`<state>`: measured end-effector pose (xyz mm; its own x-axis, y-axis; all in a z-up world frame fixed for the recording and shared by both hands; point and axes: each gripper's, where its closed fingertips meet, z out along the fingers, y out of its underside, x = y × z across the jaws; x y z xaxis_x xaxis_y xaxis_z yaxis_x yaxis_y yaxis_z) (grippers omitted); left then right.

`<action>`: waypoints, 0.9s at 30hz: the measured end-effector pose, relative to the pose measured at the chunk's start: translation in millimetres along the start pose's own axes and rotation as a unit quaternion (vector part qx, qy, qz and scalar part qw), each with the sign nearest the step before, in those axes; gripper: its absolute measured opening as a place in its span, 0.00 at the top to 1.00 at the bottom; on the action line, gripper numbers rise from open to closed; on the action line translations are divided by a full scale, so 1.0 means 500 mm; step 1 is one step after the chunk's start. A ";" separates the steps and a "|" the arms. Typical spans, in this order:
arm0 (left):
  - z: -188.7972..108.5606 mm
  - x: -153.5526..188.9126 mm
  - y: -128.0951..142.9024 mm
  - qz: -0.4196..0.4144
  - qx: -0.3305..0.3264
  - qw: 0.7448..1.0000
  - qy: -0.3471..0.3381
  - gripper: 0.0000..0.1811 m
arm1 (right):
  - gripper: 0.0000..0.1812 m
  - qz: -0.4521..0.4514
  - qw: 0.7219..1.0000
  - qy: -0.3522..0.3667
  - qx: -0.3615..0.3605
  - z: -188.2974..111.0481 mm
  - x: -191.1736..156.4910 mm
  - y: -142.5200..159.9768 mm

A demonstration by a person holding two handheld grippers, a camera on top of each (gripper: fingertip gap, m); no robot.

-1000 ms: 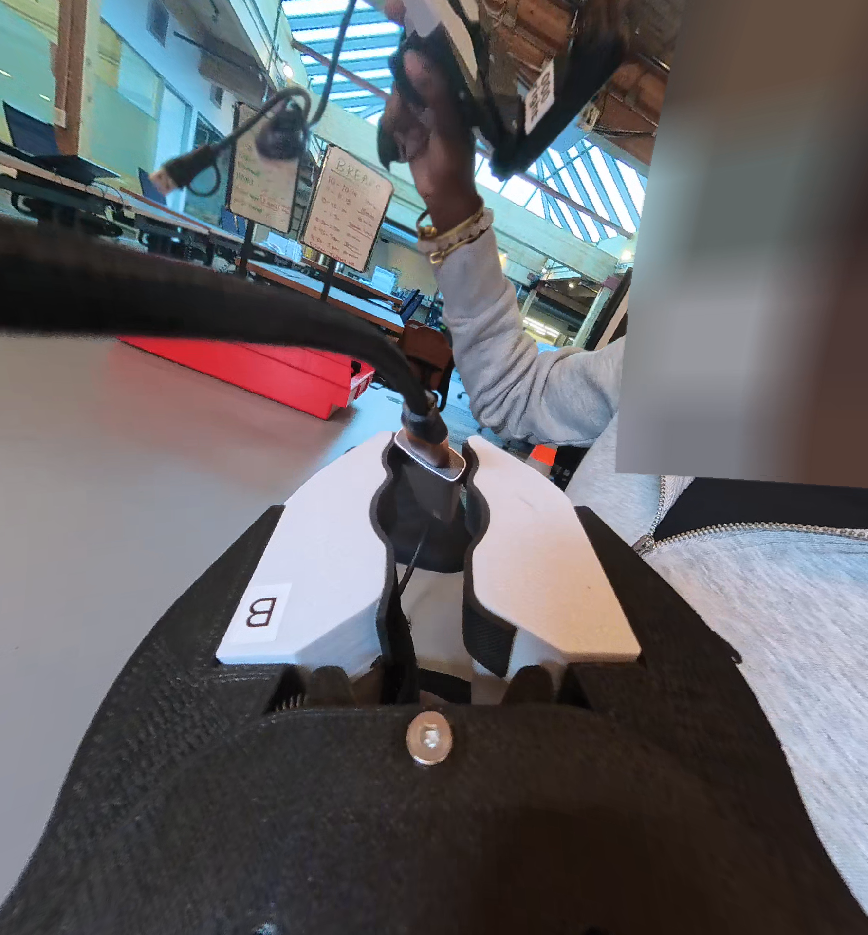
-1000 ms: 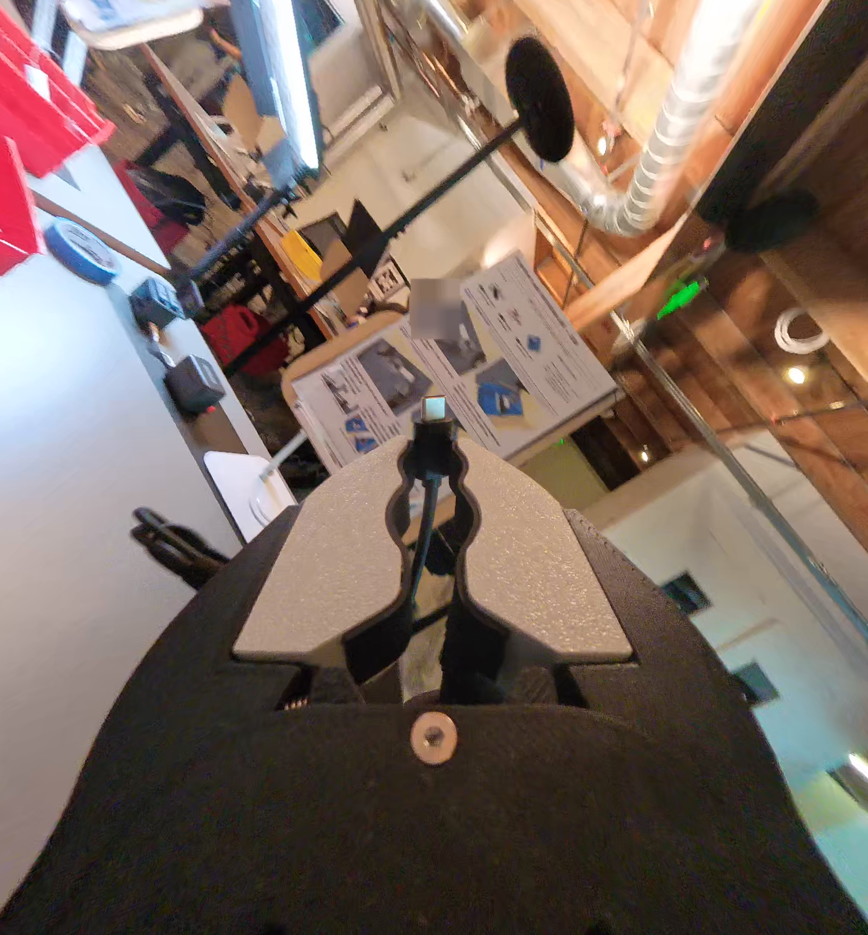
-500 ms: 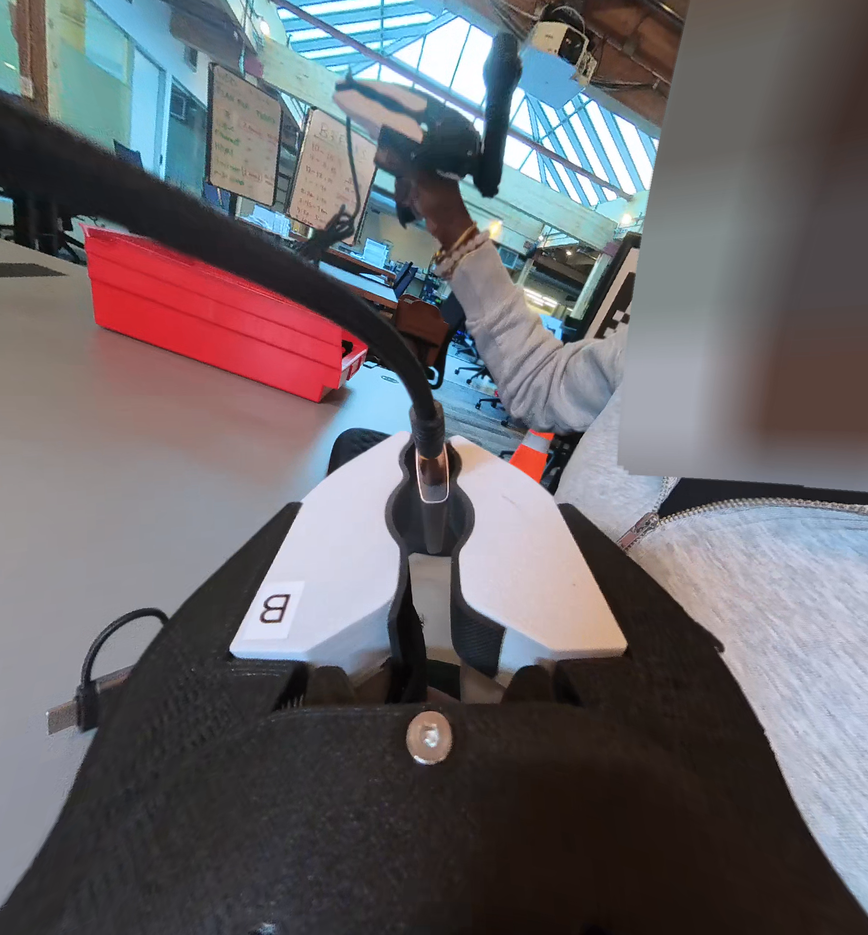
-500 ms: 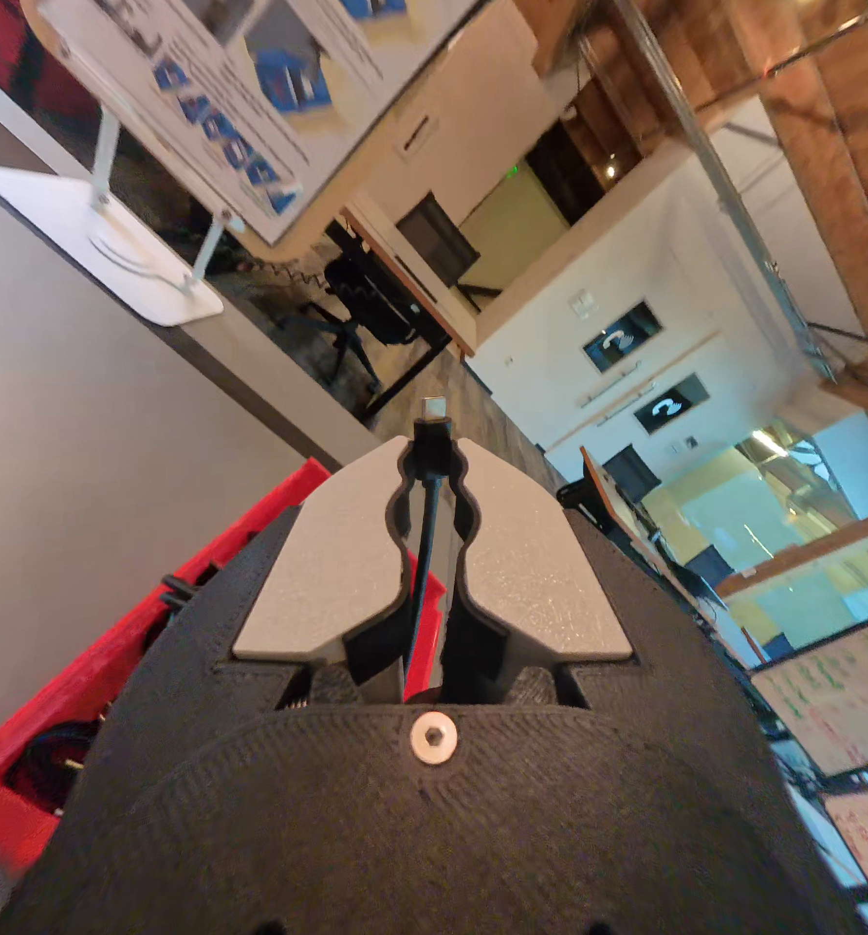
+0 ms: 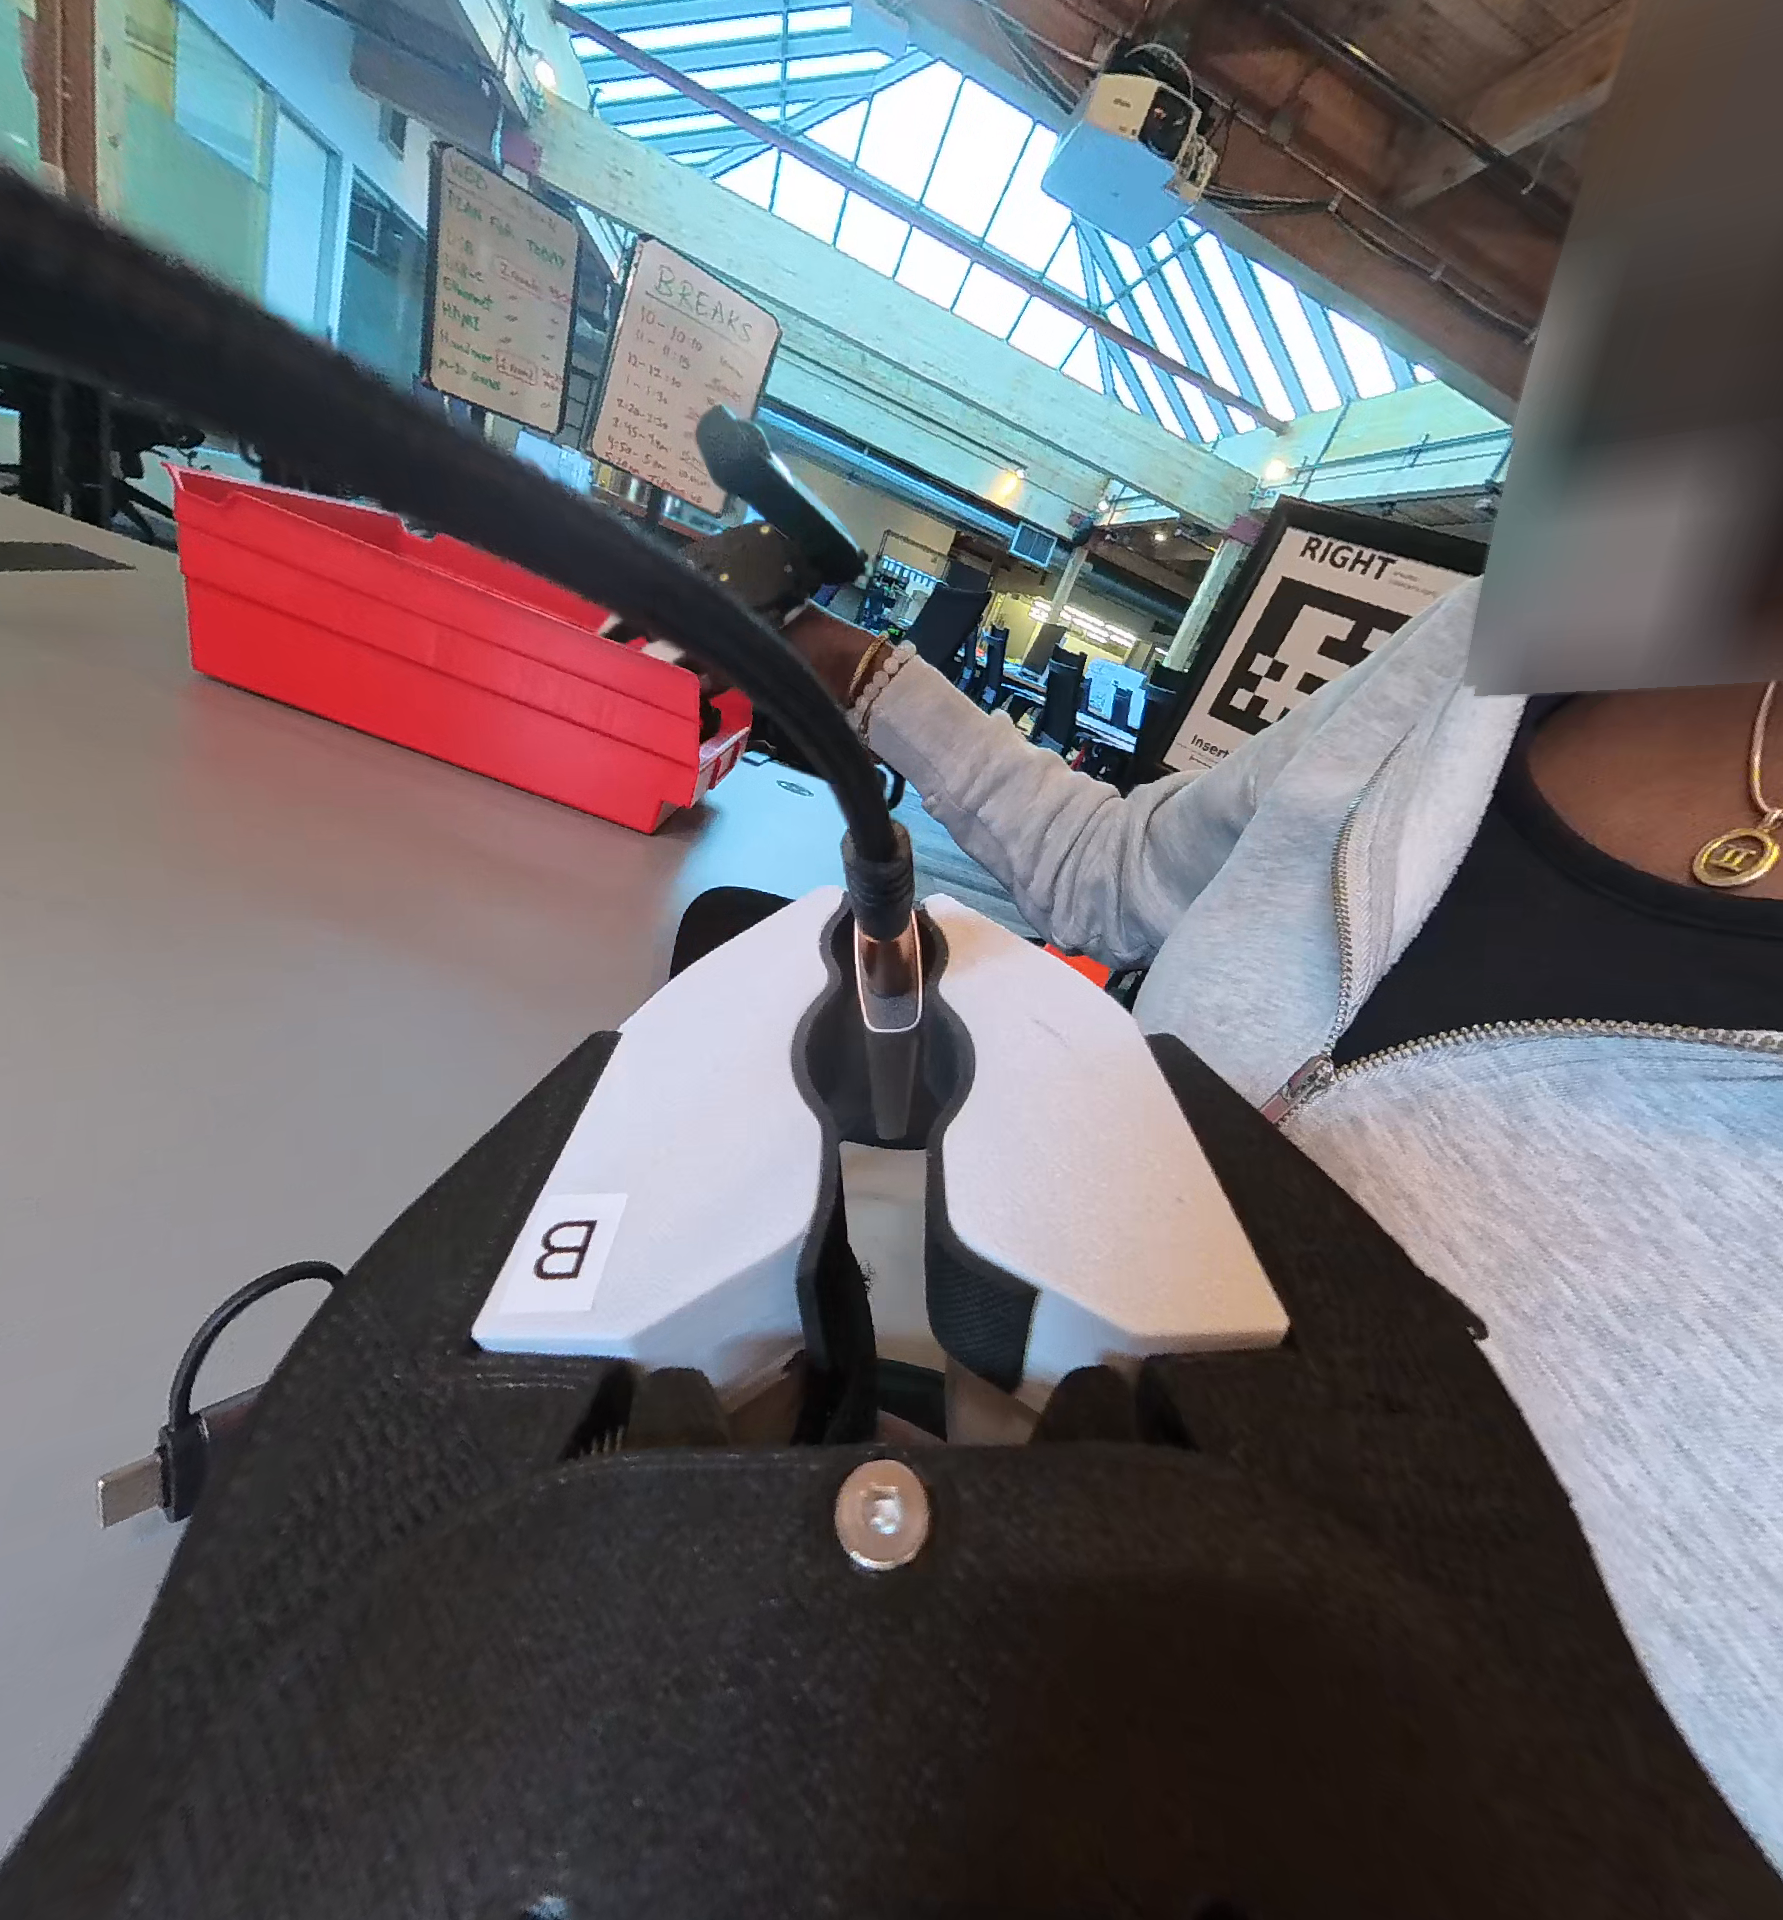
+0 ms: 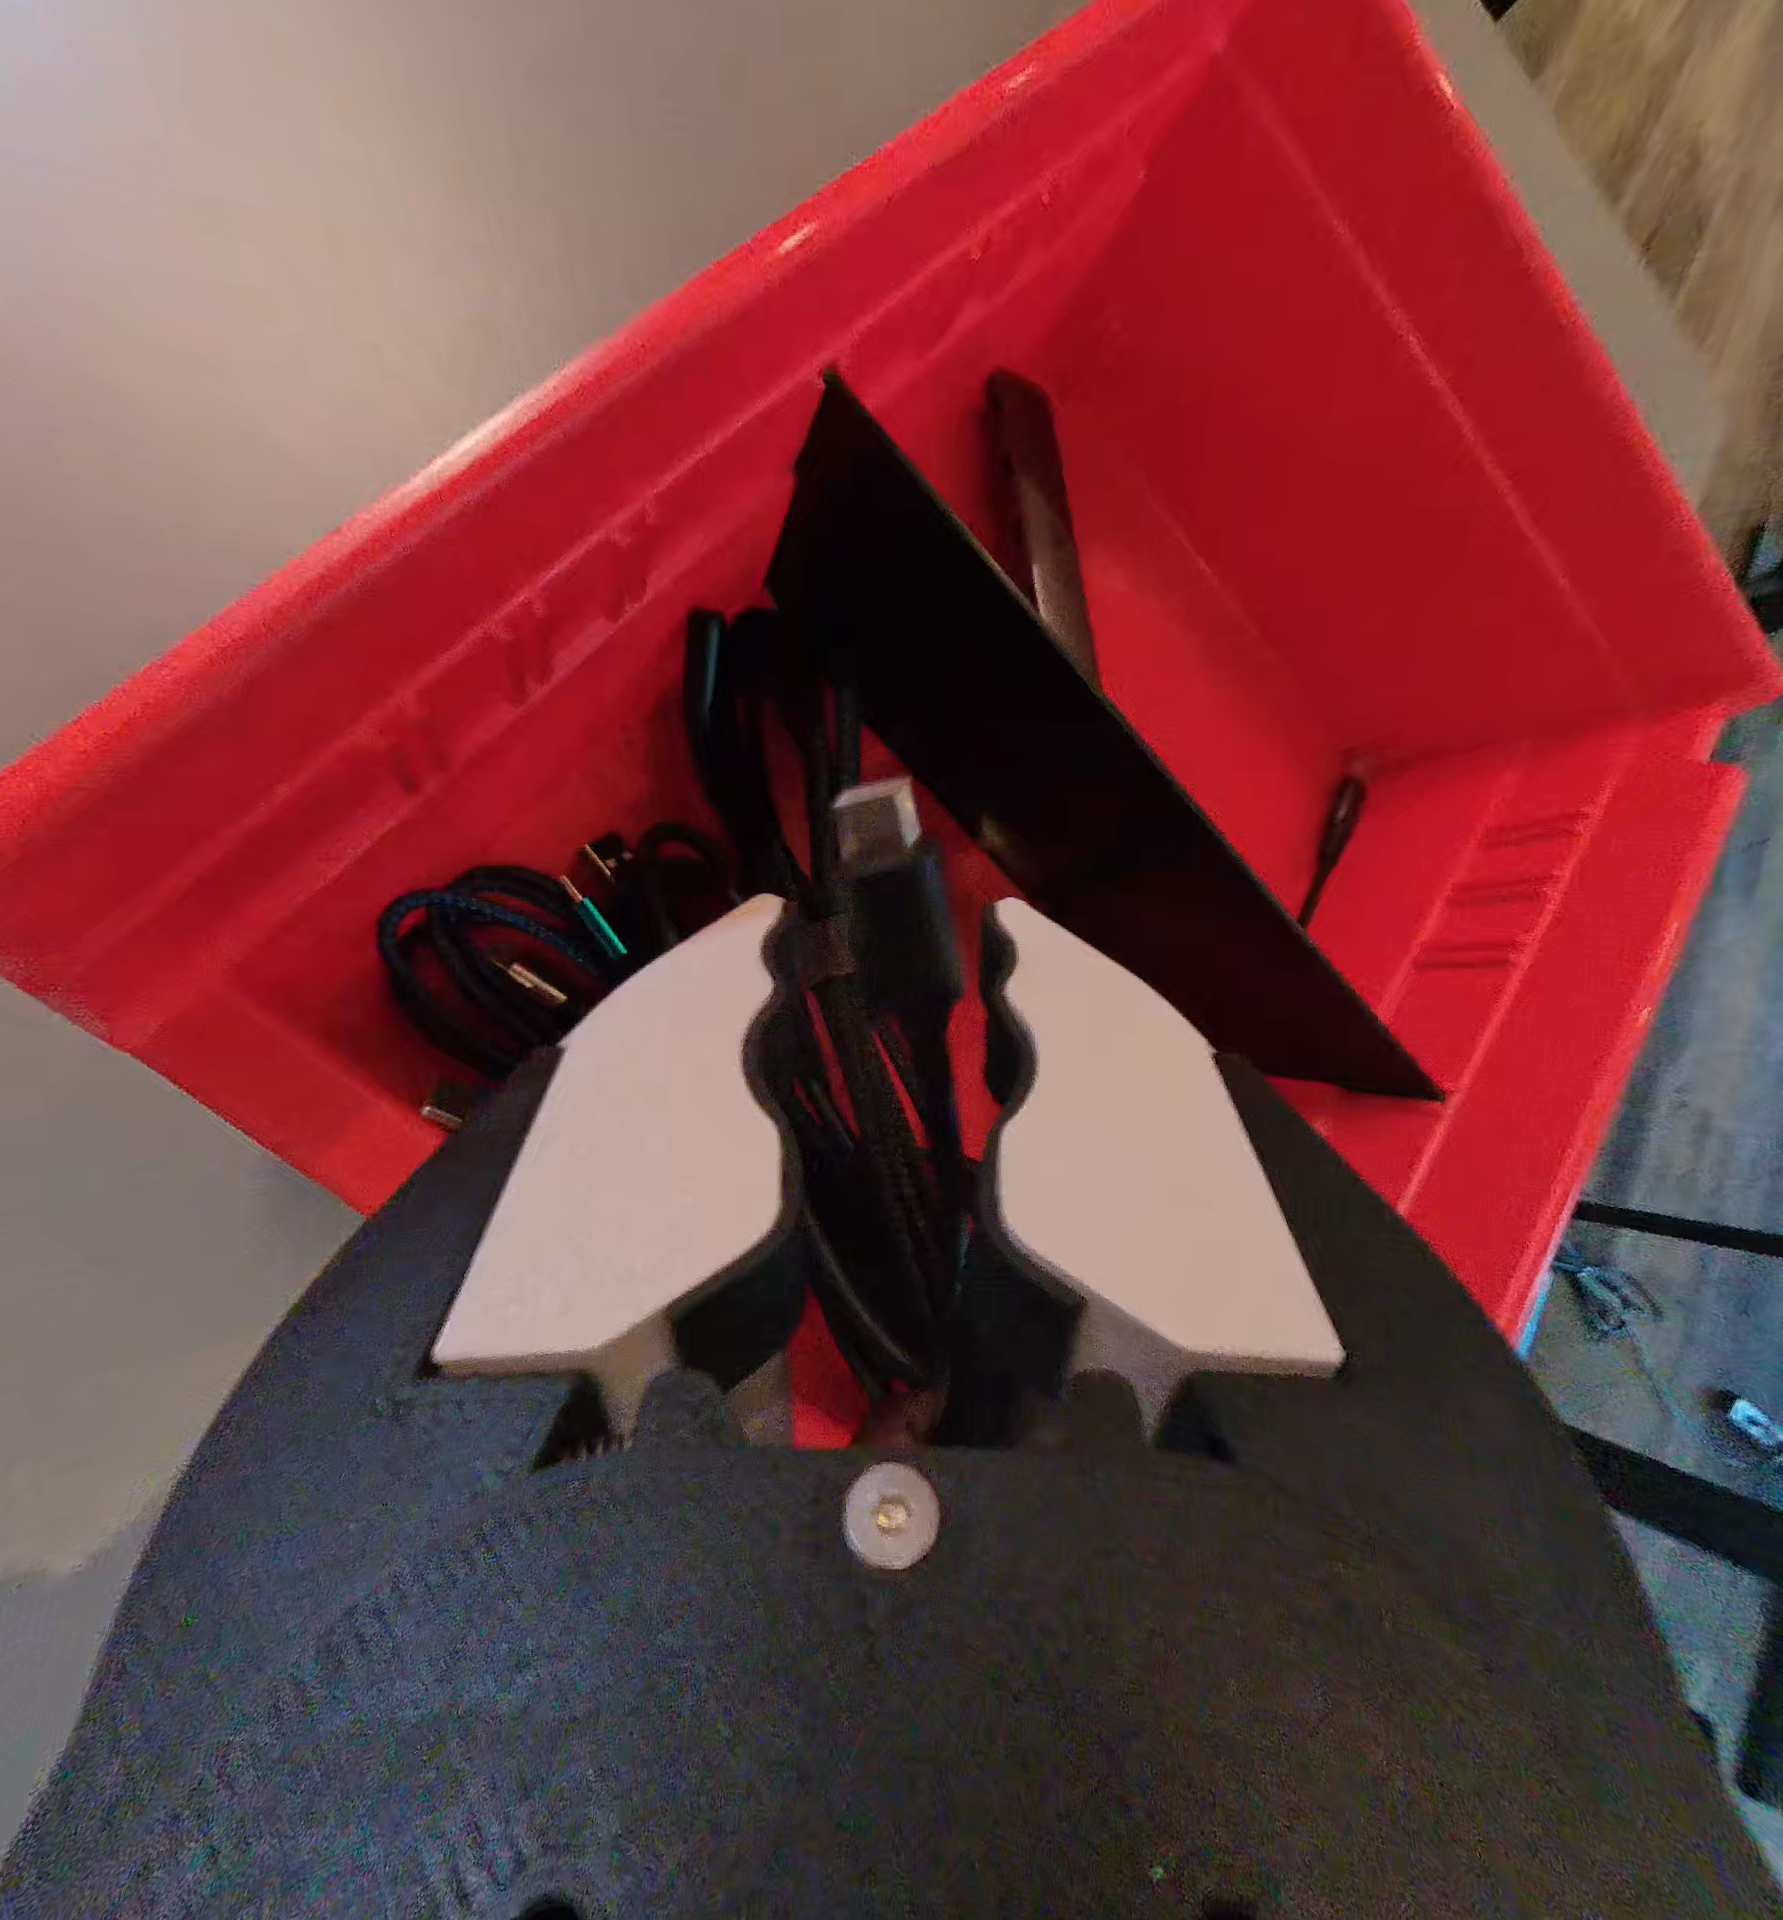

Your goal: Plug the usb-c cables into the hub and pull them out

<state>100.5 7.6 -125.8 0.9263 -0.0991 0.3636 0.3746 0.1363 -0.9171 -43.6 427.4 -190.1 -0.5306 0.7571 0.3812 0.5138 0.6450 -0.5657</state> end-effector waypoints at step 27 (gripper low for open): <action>0.003 0.004 0.007 0.012 -0.011 1.000 0.000 0.95 | 0.98 0.128 0.919 -0.079 0.365 -0.248 -0.188 -0.283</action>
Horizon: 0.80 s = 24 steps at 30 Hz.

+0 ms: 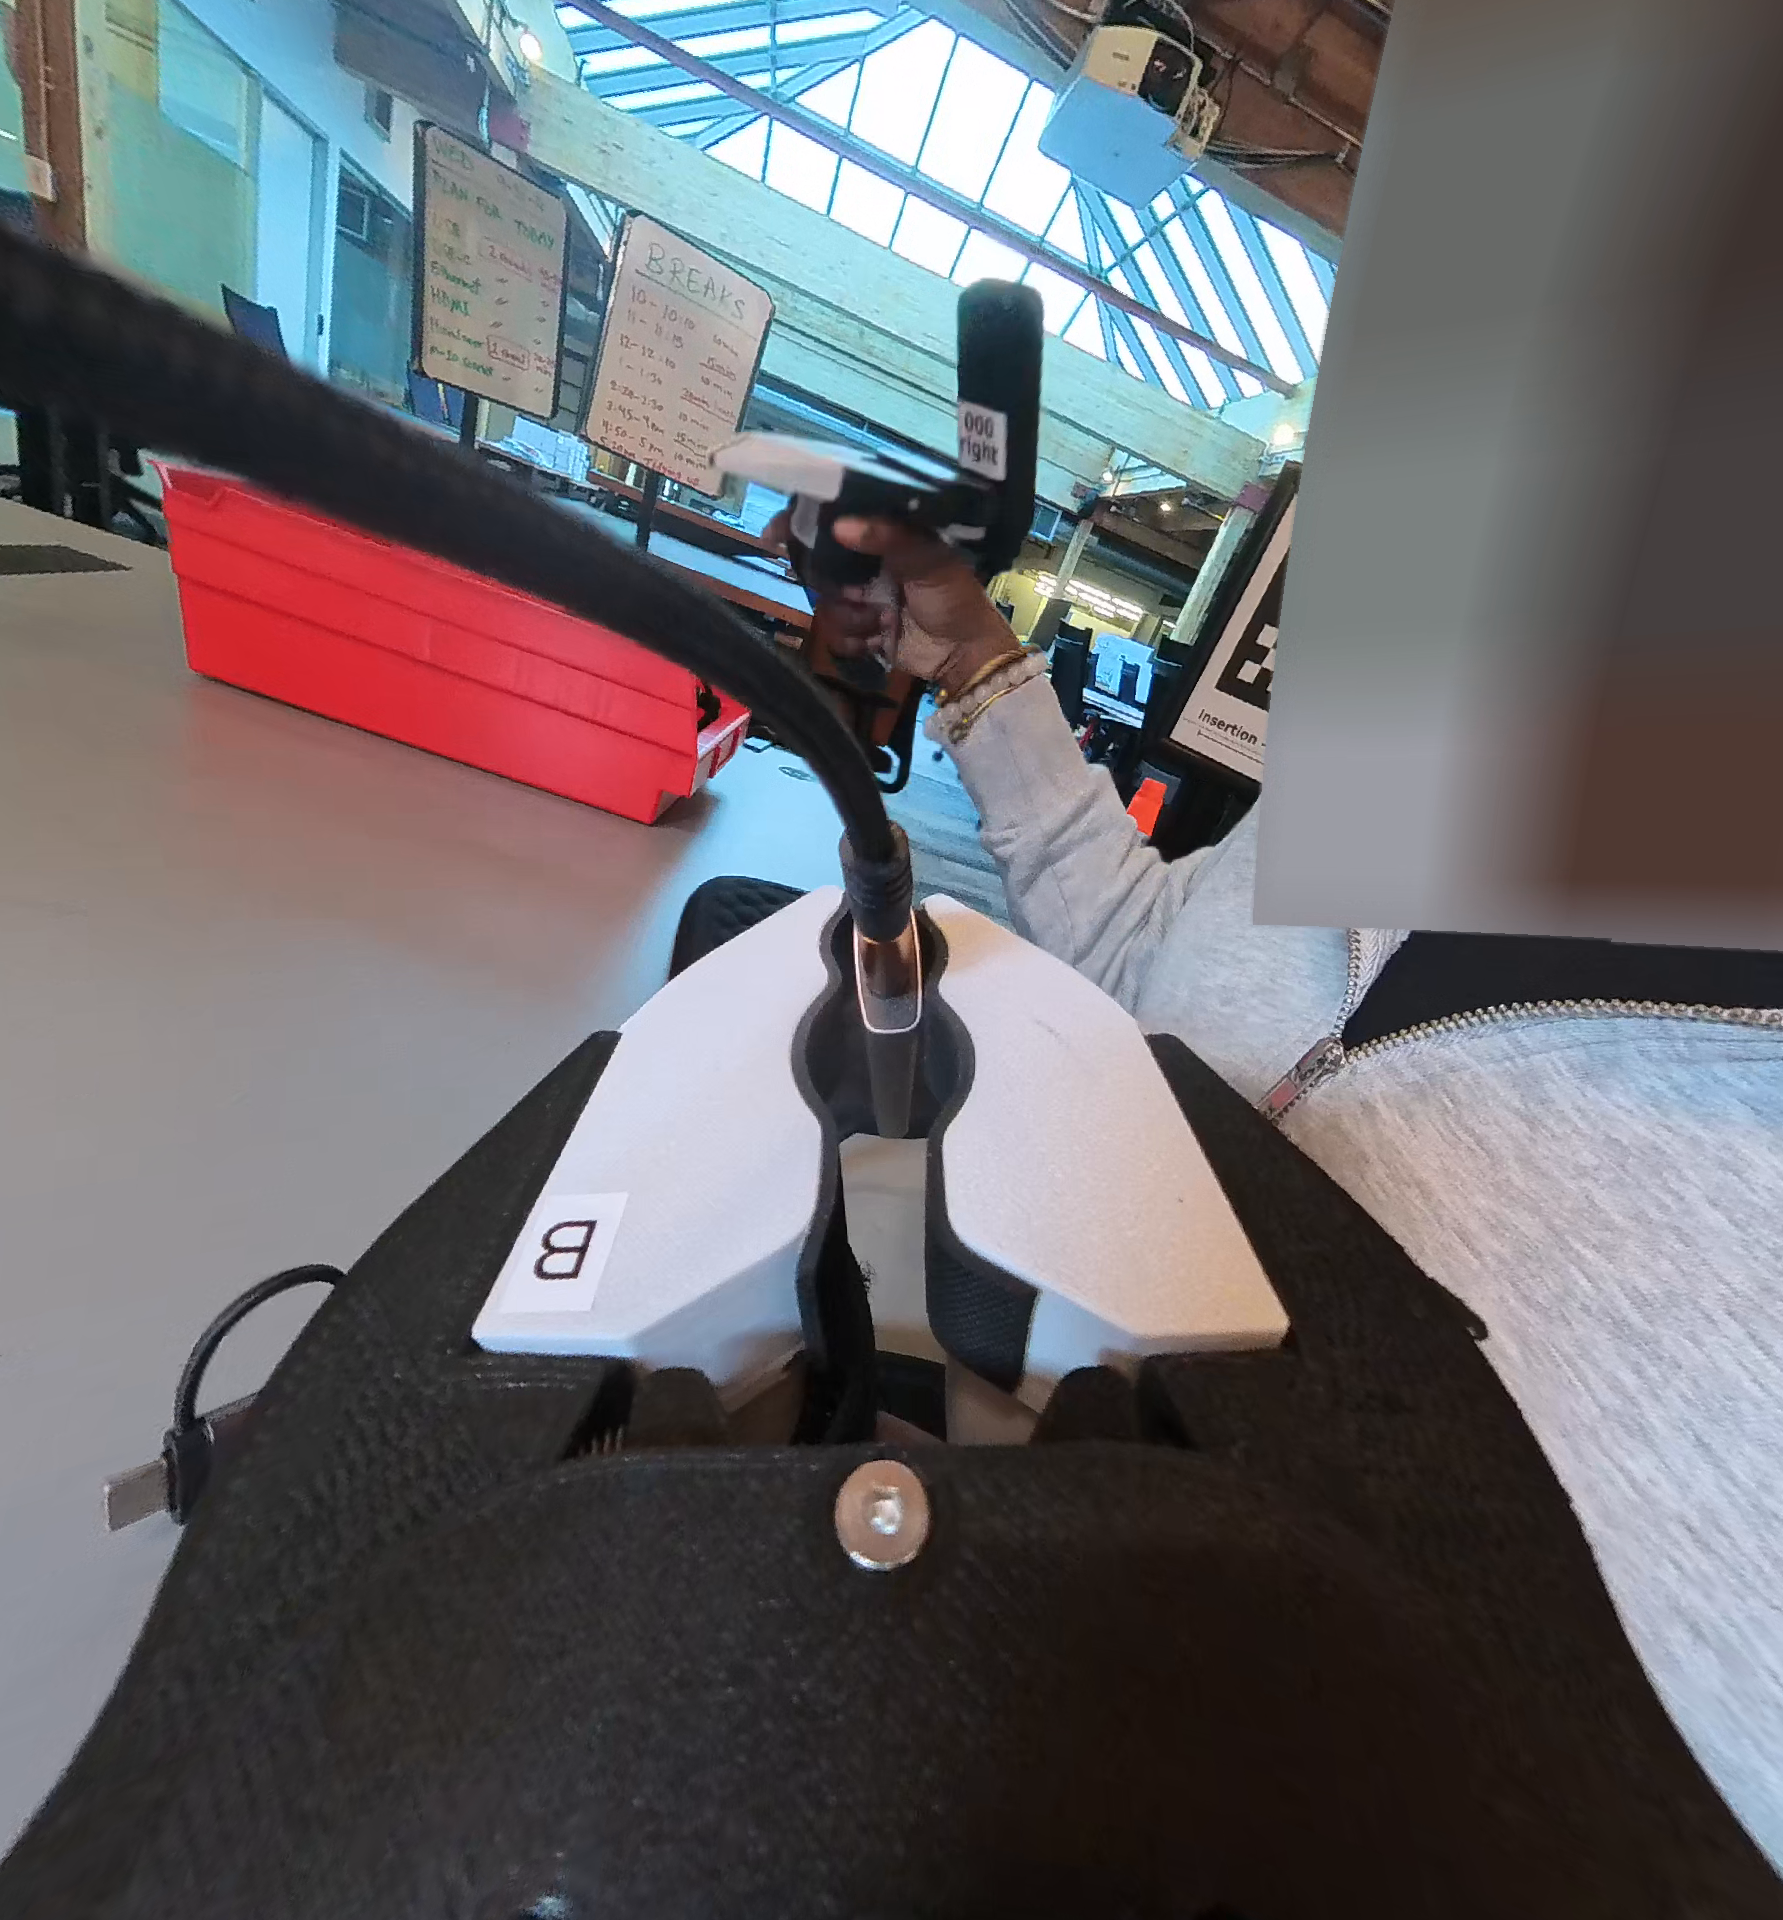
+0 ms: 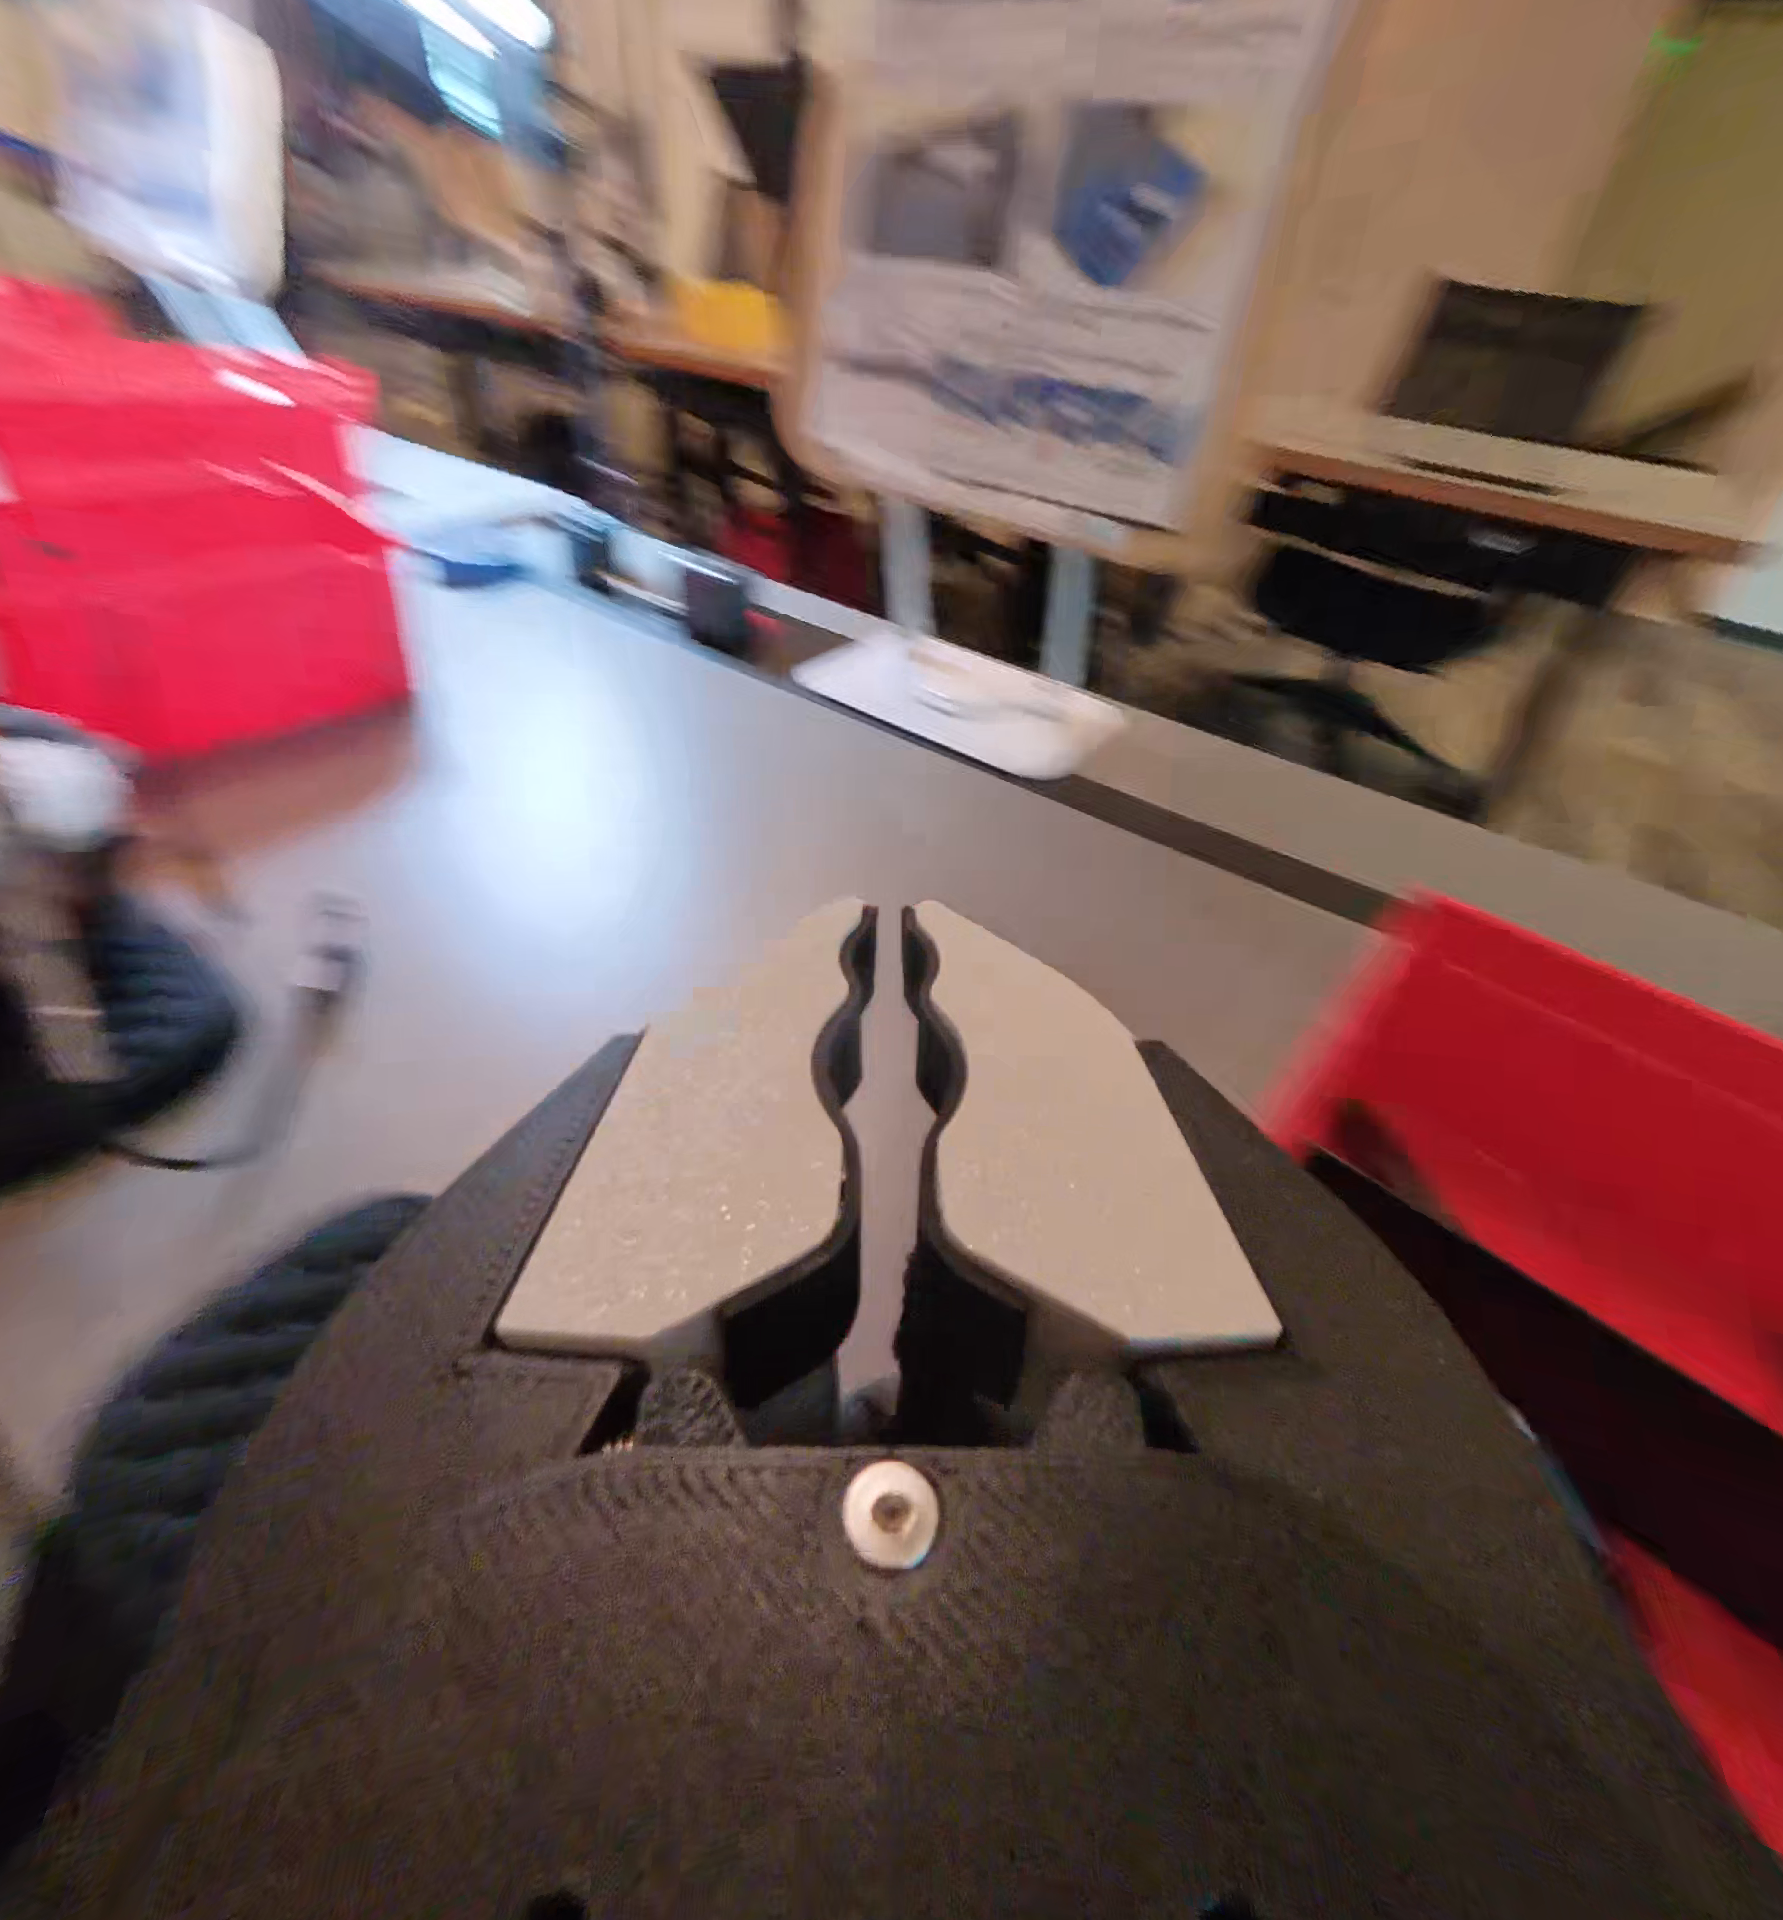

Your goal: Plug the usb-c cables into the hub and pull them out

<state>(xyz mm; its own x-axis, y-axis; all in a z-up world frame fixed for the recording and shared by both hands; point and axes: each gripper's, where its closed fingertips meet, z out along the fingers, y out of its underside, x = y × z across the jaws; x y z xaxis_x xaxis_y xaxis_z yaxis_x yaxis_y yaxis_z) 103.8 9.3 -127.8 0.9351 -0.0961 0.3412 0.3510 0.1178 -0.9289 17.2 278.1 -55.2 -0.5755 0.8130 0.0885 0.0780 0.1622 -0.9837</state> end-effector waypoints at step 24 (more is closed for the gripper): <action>-0.007 -0.045 -0.087 -0.014 0.200 0.970 -0.140 0.82 | 0.95 0.235 0.862 -0.448 0.024 0.240 -0.595 0.066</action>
